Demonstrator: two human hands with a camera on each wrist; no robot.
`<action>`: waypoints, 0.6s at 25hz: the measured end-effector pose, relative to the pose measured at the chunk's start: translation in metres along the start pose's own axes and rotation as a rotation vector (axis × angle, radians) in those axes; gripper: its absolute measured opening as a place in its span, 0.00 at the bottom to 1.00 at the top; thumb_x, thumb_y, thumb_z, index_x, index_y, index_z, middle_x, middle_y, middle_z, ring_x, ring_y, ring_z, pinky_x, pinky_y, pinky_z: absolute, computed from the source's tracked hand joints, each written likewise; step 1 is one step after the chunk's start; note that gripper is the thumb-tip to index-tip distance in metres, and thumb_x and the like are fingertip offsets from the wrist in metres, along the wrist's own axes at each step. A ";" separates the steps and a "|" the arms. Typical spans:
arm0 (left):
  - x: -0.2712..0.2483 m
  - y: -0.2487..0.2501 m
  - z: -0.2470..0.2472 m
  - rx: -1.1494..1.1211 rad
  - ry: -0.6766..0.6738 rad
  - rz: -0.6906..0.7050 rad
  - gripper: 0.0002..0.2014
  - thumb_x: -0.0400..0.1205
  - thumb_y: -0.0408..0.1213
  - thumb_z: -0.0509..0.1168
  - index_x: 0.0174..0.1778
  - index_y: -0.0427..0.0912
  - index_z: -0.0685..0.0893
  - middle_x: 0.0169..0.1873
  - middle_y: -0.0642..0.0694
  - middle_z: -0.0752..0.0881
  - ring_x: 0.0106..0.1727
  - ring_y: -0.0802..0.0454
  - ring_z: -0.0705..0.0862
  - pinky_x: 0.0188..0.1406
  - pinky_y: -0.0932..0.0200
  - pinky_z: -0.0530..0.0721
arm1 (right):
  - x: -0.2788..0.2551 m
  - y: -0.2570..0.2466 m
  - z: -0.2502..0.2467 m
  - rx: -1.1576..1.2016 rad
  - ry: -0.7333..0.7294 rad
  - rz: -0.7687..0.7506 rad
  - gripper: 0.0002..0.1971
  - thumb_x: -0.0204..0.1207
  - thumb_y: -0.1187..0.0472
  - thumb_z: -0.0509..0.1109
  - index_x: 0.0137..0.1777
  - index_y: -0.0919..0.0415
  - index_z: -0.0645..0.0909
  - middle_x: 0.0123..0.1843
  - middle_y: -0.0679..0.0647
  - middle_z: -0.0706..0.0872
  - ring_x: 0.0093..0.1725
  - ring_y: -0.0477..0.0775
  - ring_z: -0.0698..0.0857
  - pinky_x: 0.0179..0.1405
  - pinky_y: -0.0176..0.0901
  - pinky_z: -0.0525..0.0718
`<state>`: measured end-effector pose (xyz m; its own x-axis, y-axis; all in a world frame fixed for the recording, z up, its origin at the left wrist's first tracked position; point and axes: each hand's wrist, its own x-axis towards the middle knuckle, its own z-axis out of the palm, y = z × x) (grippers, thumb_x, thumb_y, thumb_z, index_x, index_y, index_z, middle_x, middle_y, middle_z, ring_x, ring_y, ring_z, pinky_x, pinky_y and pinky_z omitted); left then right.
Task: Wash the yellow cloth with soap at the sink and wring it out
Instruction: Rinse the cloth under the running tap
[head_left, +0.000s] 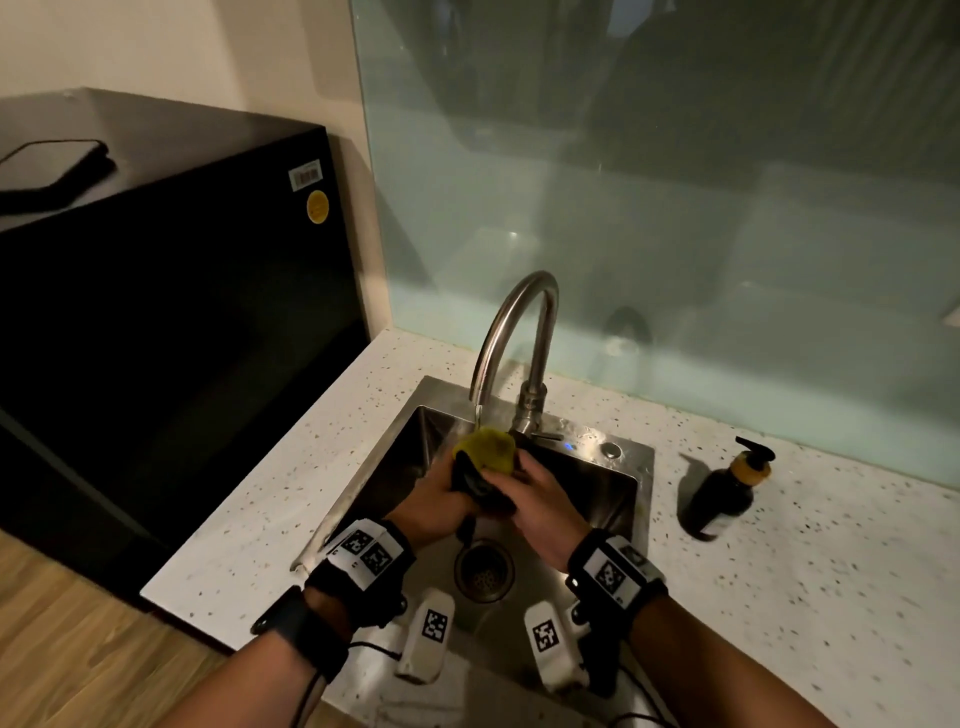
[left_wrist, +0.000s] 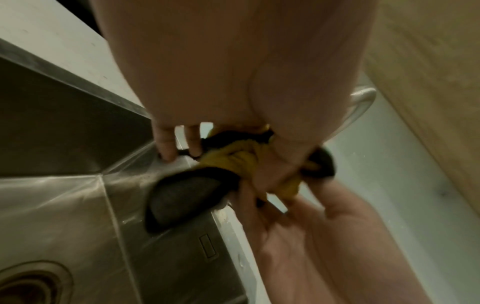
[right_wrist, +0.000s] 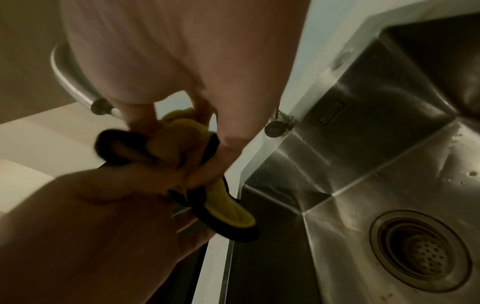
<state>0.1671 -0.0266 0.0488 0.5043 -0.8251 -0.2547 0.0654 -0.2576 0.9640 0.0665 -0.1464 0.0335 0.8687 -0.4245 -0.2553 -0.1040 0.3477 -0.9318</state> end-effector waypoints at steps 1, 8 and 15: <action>-0.001 0.002 -0.001 -0.048 -0.035 -0.006 0.47 0.73 0.19 0.67 0.85 0.52 0.58 0.61 0.42 0.83 0.58 0.49 0.85 0.45 0.62 0.89 | 0.001 -0.001 -0.001 -0.102 0.066 -0.055 0.16 0.76 0.56 0.75 0.64 0.49 0.84 0.60 0.54 0.90 0.62 0.55 0.88 0.67 0.62 0.83; 0.006 0.013 0.008 -0.320 0.179 -0.036 0.14 0.86 0.32 0.67 0.67 0.44 0.77 0.60 0.30 0.86 0.49 0.43 0.89 0.35 0.52 0.91 | -0.005 -0.006 0.003 -0.676 0.122 -0.291 0.30 0.72 0.58 0.78 0.73 0.49 0.74 0.64 0.49 0.81 0.62 0.49 0.83 0.60 0.42 0.84; 0.019 0.015 0.011 -0.187 0.177 0.049 0.13 0.87 0.29 0.64 0.66 0.36 0.73 0.51 0.38 0.84 0.50 0.47 0.86 0.47 0.53 0.89 | -0.005 -0.006 0.003 -0.514 0.144 -0.178 0.19 0.76 0.60 0.76 0.66 0.48 0.79 0.56 0.47 0.88 0.53 0.45 0.88 0.50 0.37 0.88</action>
<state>0.1679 -0.0516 0.0572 0.6528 -0.7290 -0.2061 0.1866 -0.1089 0.9764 0.0645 -0.1438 0.0407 0.8234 -0.5616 -0.0817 -0.2158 -0.1766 -0.9603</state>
